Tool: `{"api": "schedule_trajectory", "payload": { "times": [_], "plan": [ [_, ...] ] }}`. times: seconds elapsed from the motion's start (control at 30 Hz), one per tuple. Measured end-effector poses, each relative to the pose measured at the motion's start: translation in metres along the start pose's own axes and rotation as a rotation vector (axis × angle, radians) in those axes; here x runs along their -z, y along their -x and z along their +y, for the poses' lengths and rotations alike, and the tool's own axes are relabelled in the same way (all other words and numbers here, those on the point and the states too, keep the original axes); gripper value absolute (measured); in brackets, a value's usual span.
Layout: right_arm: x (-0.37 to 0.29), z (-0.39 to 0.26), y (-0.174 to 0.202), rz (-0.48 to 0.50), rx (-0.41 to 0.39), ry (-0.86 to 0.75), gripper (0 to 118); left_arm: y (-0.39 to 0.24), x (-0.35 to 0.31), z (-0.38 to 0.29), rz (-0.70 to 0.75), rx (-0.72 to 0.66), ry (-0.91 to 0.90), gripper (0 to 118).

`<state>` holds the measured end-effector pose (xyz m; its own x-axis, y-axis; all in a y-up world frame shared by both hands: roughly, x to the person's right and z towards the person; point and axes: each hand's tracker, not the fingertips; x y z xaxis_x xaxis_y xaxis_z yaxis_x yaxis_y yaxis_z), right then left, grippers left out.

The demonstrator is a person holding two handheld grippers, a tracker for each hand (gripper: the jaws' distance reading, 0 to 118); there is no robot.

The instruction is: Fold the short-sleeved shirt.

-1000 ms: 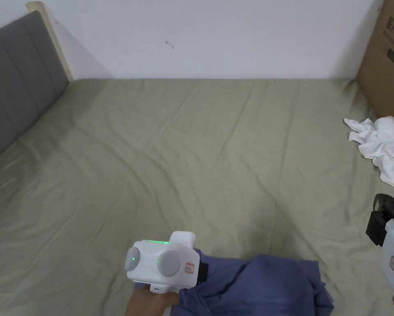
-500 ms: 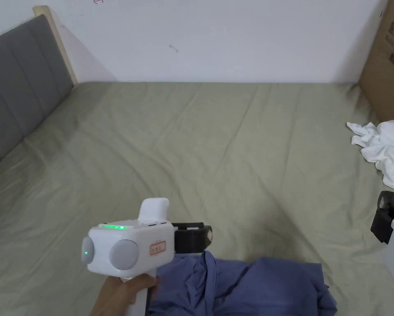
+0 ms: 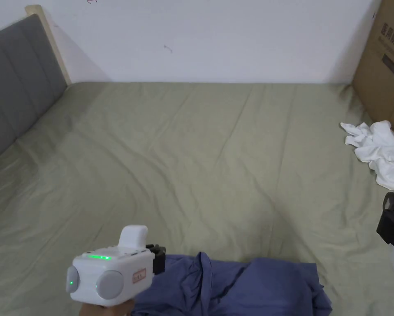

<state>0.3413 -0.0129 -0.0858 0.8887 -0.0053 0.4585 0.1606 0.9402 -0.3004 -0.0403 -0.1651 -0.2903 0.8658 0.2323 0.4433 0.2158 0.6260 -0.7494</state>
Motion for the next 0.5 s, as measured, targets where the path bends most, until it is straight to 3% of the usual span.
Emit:
{"api": "schedule_trajectory", "payload": {
  "times": [0.27, 0.5],
  "plan": [
    [0.0, -0.004, -0.008, -0.013, 0.007, 0.013, 2, -0.046, 0.042, -0.043, -0.059, 0.059, 0.145, 5],
    [-0.004, -0.006, -0.015, -0.027, 0.006, 0.021, 2, -0.091, 0.062, -0.047, -0.121, 0.088, 0.169, 5]
  ]
}}
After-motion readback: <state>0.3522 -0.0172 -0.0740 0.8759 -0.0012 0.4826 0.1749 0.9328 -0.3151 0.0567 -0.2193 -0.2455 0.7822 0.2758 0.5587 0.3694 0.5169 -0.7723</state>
